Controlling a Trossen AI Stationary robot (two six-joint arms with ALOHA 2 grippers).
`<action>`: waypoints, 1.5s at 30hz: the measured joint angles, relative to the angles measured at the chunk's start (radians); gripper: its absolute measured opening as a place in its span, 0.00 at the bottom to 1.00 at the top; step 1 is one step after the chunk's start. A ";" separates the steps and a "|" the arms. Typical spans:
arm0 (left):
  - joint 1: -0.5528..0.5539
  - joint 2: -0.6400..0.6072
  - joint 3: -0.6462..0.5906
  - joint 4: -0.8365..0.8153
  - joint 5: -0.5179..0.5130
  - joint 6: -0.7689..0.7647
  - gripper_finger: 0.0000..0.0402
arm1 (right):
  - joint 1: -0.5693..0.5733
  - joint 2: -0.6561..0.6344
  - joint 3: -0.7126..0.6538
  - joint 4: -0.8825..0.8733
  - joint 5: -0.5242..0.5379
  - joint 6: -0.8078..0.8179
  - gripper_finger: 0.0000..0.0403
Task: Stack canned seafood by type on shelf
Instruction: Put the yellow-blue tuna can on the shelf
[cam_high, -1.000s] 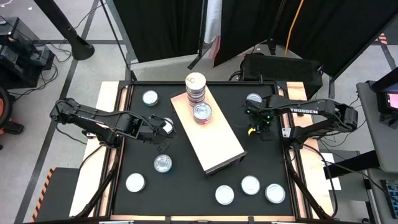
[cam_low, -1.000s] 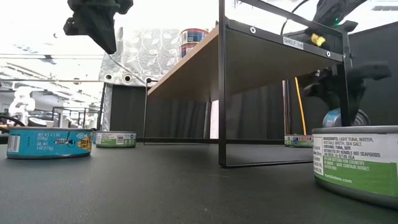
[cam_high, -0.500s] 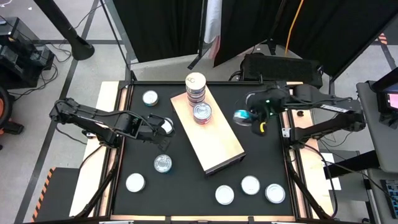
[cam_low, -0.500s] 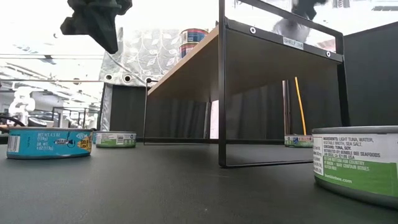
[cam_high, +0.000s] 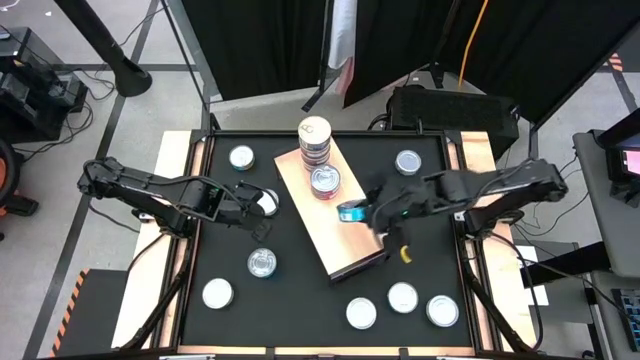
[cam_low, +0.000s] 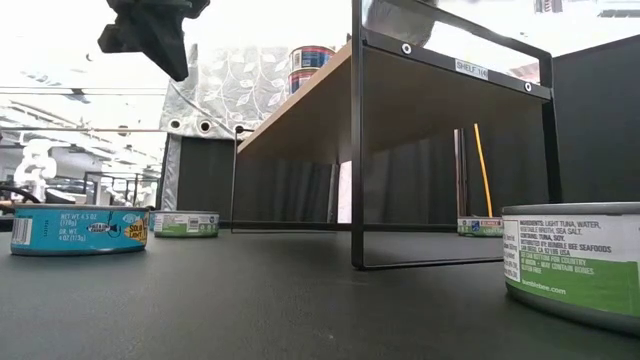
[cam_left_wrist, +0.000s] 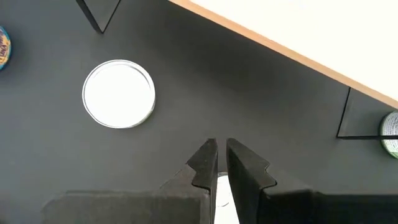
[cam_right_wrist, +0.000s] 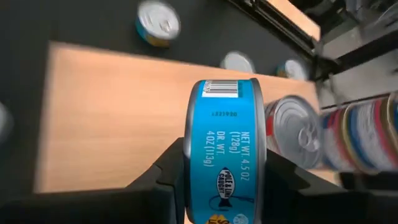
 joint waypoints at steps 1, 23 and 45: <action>0.000 0.000 0.000 -0.003 -0.001 0.000 0.09 | 0.005 0.022 0.000 -0.002 0.025 -0.041 0.29; 0.000 0.000 0.000 -0.027 -0.010 0.000 0.09 | 0.016 0.217 0.016 -0.021 0.086 0.105 0.50; -0.001 0.000 0.000 -0.001 -0.022 -0.018 0.09 | -0.060 0.175 0.109 -0.226 -0.201 0.574 0.40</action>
